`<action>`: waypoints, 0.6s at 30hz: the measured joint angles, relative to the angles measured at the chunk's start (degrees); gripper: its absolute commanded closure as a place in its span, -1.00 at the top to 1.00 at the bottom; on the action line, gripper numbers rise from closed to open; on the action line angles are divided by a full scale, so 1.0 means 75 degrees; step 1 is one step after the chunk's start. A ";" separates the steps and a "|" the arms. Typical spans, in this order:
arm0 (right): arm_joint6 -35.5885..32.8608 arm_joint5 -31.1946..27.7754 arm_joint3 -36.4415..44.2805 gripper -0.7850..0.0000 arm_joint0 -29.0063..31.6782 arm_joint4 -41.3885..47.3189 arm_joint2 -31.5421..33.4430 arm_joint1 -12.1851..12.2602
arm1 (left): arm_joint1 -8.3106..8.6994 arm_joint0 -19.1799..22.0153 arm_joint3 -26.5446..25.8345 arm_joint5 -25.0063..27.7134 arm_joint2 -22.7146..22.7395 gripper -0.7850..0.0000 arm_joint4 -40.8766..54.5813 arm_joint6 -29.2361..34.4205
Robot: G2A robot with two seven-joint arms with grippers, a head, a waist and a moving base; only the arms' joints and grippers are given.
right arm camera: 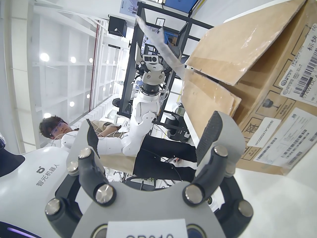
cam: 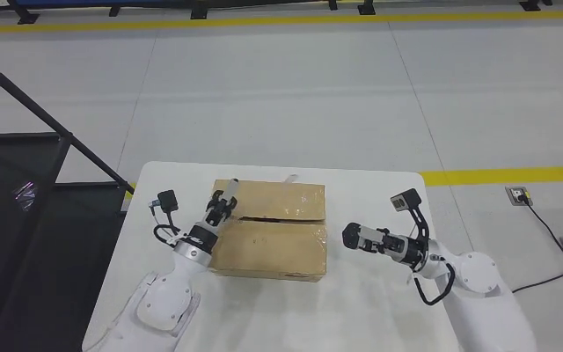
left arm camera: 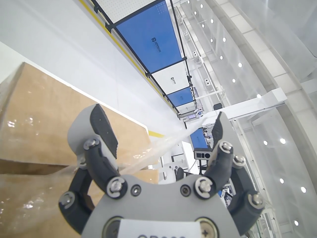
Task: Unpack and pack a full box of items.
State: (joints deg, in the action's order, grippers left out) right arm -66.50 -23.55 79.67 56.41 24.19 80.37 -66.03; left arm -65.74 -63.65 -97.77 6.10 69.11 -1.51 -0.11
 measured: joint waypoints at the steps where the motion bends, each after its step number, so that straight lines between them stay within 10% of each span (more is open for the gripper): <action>1: 0.0000 0.0000 -0.0011 1.00 -0.0009 0.0009 -0.0008 0.0006 | -0.0018 0.0016 0.0010 0.0001 -0.0042 1.00 -0.0033 -0.0001; 12: 0.0036 0.0027 -0.0114 1.00 -0.0125 0.0048 -0.0137 0.0049 | -0.0065 -0.0316 -0.0477 0.0326 0.0168 1.00 -0.0159 0.0156; 18: 0.0060 0.0069 -0.0113 1.00 -0.0404 0.0011 -0.0321 0.0046 | 0.0089 -0.1169 -0.1432 0.1008 0.1487 1.00 0.0358 0.0604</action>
State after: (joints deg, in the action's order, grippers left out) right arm -66.05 -23.04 78.82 53.38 24.28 77.96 -65.69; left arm -65.07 -72.41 -108.51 13.66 80.26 1.17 4.42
